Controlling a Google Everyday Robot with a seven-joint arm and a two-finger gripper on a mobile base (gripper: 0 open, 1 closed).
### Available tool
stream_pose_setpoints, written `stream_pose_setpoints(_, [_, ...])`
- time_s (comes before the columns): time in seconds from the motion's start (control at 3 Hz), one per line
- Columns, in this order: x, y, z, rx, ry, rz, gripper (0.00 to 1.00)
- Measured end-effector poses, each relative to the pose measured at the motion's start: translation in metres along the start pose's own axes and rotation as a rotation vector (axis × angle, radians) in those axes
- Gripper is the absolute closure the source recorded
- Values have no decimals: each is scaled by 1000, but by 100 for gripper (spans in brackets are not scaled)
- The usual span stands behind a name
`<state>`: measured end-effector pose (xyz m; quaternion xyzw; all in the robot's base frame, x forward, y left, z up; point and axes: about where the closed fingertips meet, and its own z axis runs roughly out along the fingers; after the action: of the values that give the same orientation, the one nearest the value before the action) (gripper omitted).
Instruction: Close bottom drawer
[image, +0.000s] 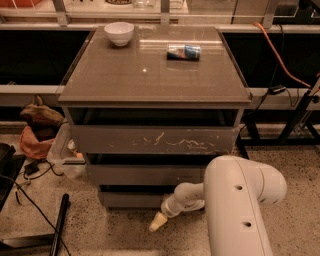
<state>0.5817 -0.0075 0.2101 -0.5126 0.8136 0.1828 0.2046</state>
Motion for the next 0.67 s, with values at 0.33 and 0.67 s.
stream_pose_setpoints(0.33, [10, 9, -25, 46, -32, 38, 0])
stream_pose_setpoints(0.67, [15, -2, -106, 215, -113, 133, 0])
